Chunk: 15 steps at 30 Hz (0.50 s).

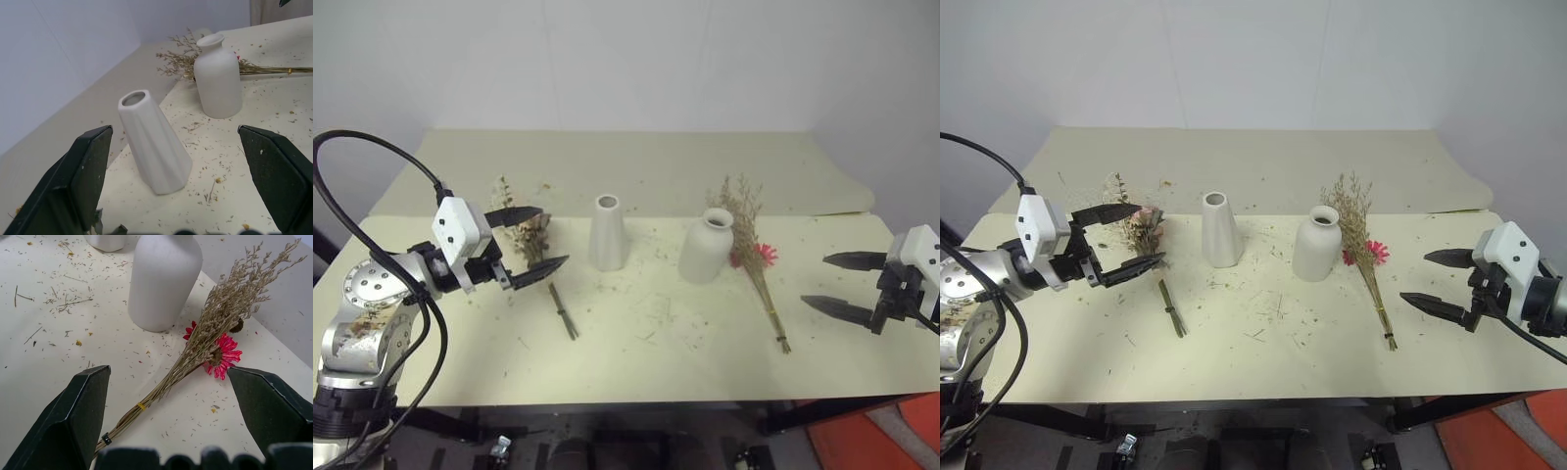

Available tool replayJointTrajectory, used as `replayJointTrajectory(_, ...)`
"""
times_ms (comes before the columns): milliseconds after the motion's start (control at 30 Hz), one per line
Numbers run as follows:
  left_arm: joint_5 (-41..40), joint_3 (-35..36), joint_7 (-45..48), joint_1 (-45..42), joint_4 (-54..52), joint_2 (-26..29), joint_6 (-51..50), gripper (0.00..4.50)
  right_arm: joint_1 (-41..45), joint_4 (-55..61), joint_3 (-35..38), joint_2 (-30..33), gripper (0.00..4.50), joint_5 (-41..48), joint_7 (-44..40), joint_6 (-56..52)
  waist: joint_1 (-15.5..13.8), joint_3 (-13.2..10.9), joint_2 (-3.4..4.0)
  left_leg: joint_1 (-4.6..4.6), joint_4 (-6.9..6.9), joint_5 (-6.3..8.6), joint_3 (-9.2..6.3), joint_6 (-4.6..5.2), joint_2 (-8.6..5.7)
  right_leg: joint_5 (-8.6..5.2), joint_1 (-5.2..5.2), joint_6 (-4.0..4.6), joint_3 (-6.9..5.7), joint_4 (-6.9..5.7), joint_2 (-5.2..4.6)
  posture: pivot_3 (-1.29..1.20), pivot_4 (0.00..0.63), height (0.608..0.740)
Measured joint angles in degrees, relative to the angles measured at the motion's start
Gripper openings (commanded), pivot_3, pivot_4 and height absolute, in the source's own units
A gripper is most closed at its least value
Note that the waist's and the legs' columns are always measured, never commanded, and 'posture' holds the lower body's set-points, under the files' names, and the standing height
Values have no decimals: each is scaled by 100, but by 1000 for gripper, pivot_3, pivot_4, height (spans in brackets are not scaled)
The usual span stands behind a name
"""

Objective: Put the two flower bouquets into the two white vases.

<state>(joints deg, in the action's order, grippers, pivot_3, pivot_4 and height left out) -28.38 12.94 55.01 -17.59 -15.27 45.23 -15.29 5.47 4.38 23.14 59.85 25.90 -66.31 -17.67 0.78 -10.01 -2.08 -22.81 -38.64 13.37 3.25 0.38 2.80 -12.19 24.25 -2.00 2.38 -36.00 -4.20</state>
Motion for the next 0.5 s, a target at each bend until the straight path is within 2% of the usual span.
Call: replayJointTrajectory(500, -71, 181, -321, 304, -392, 148, -350, 4467, 425, -114, -474, -89, 4500, -4, -2, 4, -1, 0, 0, -1, 0, 0, 0, 0, 0, 0, 2, 0, 0, 0, 0, 0, 150, 740)
